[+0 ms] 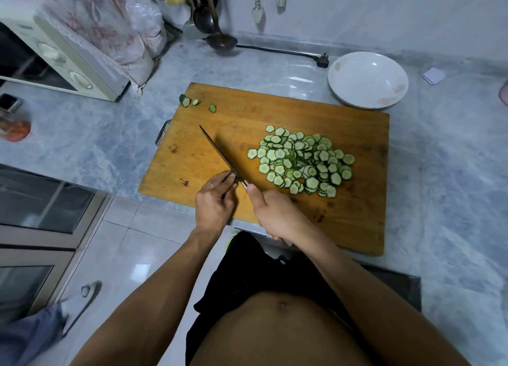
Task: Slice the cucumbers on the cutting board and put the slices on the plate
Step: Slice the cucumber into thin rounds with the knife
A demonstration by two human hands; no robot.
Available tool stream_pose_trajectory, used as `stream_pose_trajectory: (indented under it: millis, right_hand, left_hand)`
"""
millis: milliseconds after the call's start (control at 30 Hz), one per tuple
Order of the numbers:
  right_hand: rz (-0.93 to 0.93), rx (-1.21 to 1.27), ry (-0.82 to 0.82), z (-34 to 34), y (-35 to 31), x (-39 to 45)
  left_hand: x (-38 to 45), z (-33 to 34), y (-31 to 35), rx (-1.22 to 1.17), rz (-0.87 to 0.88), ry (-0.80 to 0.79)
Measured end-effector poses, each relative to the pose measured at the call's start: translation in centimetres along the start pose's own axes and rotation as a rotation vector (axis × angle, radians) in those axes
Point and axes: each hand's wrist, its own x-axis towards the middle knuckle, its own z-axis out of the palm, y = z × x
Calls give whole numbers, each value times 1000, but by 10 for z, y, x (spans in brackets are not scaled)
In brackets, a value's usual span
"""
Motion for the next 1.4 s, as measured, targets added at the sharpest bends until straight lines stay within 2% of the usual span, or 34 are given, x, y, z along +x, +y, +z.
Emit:
stream_pose_trajectory:
  millis: [300, 400, 734, 1201, 1401]
  right_hand:
    - [49, 106, 28, 4, 10, 8]
    - [89, 166, 30, -2, 14, 6]
    - [67, 186, 4, -10, 15, -12]
    - [-11, 59, -12, -6, 4, -19]
    - [-34, 27, -13, 1, 2, -5]
  left_hand:
    - [0, -5, 1, 16, -1, -23]
    - [0, -7, 1, 14, -13, 15]
    - [3, -6, -2, 23, -4, 18]
    - [4, -8, -11, -14, -15, -37]
    - [4, -10, -4, -33, -18, -5]
